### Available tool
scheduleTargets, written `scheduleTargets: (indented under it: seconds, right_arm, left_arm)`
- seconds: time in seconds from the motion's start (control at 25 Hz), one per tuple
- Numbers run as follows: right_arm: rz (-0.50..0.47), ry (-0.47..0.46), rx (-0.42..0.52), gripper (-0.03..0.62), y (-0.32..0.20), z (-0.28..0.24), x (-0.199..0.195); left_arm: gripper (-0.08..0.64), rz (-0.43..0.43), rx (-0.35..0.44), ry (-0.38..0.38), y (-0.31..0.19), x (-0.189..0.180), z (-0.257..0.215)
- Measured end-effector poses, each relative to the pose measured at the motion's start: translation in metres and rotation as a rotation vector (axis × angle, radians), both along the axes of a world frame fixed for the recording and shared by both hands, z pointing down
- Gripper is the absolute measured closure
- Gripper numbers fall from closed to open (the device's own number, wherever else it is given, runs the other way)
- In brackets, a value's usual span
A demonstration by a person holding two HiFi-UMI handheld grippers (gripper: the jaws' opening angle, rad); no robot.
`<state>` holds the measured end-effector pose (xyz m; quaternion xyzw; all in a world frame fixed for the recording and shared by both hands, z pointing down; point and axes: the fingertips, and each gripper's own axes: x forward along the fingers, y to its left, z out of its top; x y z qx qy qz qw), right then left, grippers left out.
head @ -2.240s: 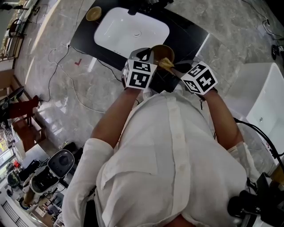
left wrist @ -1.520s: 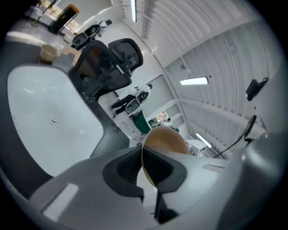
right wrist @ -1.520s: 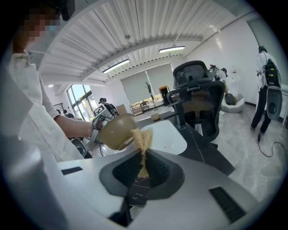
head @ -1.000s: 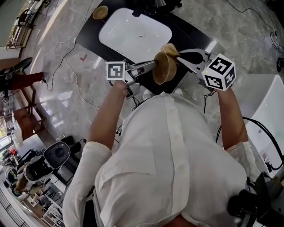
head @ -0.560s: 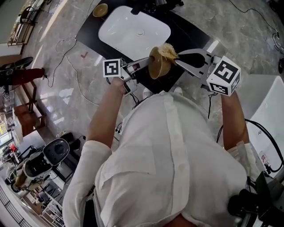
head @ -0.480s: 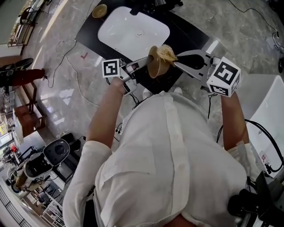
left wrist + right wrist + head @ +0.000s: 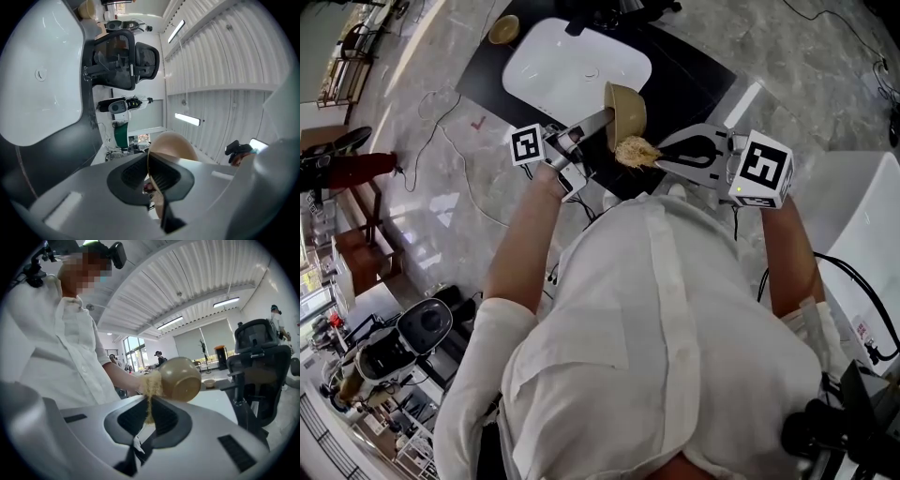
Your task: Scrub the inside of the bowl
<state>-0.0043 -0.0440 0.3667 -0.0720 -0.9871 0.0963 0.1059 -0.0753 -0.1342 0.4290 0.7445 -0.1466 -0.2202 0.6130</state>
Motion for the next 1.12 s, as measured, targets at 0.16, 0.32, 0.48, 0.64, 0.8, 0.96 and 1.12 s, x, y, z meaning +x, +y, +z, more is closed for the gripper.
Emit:
scheduleTargets:
  seconds: [0.16,0.32,0.48,0.64,0.8,0.96,1.12]
  right_arm:
    - [-0.016,0.055,0.002,0.568,0.001,0.022,-0.005]
    - [-0.024,0.100,0.016,0.568,-0.003,0.032,-0.012]
    - [-0.021,0.167,0.056,0.568,-0.009,0.044,-0.018]
    - [0.009,0.237,0.097,0.568,-0.020,0.057,-0.021]
    - [0.054,0.283,0.120,0.568,-0.032,0.057,-0.026]
    - [0.110,0.292,0.125,0.568,-0.046,0.051,-0.025]
    - [0.150,0.261,0.125,0.568,-0.054,0.043,-0.022]
  left_arm:
    - [0.544,0.016,0.043,0.044,0.001,0.004,-0.015]
    - [0.543,0.057,0.067,0.064,0.009,0.010,-0.025]
    - [0.543,0.102,0.092,0.056,0.019,0.013,-0.030]
    - [0.543,0.158,0.120,0.014,0.032,0.015,-0.029]
    - [0.543,0.201,0.138,-0.036,0.043,0.008,-0.027]
    - [0.543,0.231,0.139,-0.067,0.049,0.008,-0.023]
    - [0.543,0.246,0.127,-0.116,0.052,0.008,-0.009]
